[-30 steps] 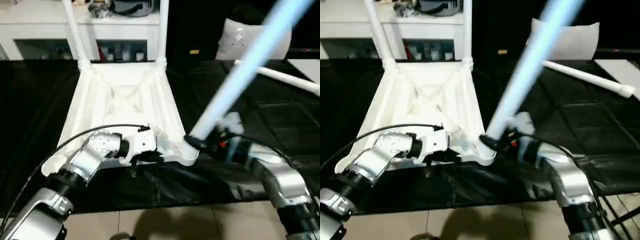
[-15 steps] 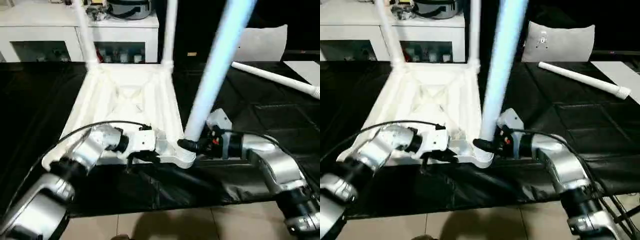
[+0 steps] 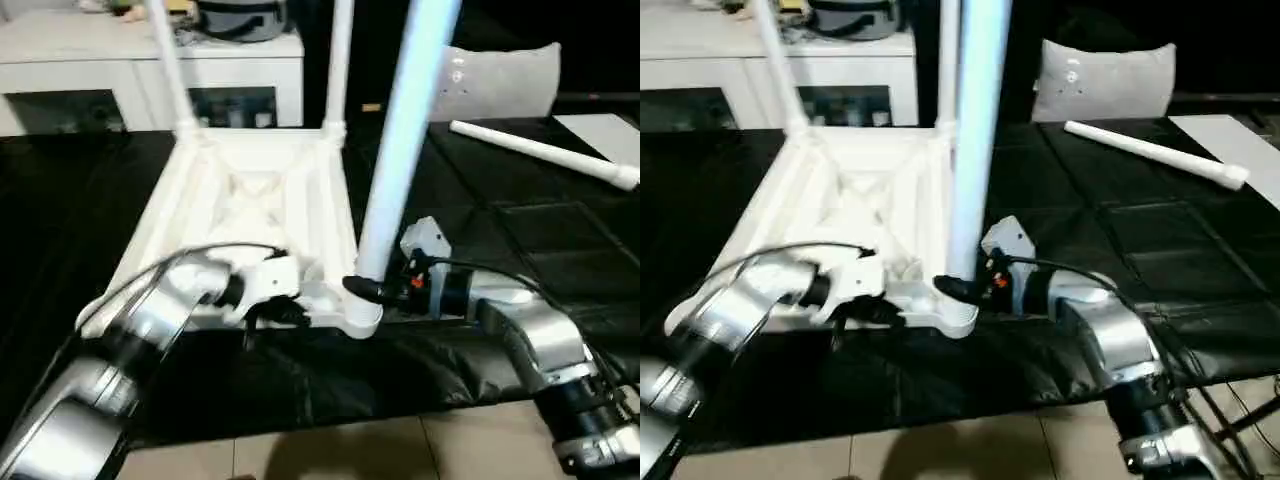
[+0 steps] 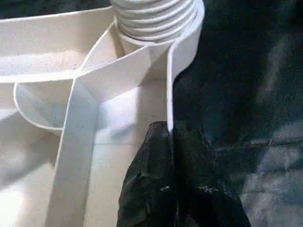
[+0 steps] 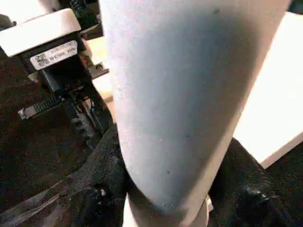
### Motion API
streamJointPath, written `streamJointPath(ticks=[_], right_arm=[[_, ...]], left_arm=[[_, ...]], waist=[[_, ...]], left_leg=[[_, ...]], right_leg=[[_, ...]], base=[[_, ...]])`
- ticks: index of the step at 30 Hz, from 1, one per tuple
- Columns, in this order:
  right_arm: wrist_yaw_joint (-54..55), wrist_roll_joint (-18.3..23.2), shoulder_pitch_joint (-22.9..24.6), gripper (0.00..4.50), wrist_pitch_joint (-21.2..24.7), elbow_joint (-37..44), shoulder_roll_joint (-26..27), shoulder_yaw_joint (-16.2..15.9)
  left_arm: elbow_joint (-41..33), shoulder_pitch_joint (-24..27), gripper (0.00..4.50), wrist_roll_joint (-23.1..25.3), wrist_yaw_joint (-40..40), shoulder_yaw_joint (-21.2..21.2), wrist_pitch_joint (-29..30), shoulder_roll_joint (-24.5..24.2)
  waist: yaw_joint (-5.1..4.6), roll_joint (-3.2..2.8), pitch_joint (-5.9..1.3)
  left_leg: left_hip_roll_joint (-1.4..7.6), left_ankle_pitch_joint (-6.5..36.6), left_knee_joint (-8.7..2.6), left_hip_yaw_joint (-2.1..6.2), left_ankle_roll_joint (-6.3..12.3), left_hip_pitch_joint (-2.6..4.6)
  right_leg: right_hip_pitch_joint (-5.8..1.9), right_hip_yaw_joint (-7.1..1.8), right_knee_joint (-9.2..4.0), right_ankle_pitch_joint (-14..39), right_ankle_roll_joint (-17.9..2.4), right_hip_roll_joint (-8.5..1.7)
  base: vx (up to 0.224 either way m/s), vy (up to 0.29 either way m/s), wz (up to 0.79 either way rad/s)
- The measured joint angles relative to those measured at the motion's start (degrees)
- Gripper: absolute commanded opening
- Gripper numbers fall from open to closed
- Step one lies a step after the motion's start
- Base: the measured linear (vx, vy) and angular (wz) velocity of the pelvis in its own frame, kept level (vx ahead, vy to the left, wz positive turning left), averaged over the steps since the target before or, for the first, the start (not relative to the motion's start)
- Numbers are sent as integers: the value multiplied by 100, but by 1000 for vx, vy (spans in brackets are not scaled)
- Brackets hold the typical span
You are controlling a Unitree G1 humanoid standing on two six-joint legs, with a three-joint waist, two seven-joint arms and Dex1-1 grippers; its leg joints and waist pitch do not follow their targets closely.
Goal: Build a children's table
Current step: Insert table leg to table base
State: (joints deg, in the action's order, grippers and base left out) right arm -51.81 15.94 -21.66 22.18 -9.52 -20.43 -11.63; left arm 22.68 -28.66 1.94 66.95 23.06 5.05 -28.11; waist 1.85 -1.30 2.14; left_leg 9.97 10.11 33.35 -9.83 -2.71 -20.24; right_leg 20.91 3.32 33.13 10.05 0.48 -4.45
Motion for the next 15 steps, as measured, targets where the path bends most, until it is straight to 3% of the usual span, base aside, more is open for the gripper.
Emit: streamJointPath(ticks=[7,15], right_arm=[[93,36,-55,188,25,-103,102,44],[369,-38,-100,188,50,-231,176,4]], left_arm=[[-1676,799,0,212,-638,-88,1292,50],[-2442,873,0,396,-1015,124,2404,291]], waist=[[11,-7,-18],[159,0,4]], left_leg=[[0,4,-44,-6,-8,17],[-11,4,-39,-5,-6,0]], right_leg=[[13,3,3,24,-11,5],[50,-7,-16,28,-6,2]], base=[[17,-3,-2],[0,0,0]])
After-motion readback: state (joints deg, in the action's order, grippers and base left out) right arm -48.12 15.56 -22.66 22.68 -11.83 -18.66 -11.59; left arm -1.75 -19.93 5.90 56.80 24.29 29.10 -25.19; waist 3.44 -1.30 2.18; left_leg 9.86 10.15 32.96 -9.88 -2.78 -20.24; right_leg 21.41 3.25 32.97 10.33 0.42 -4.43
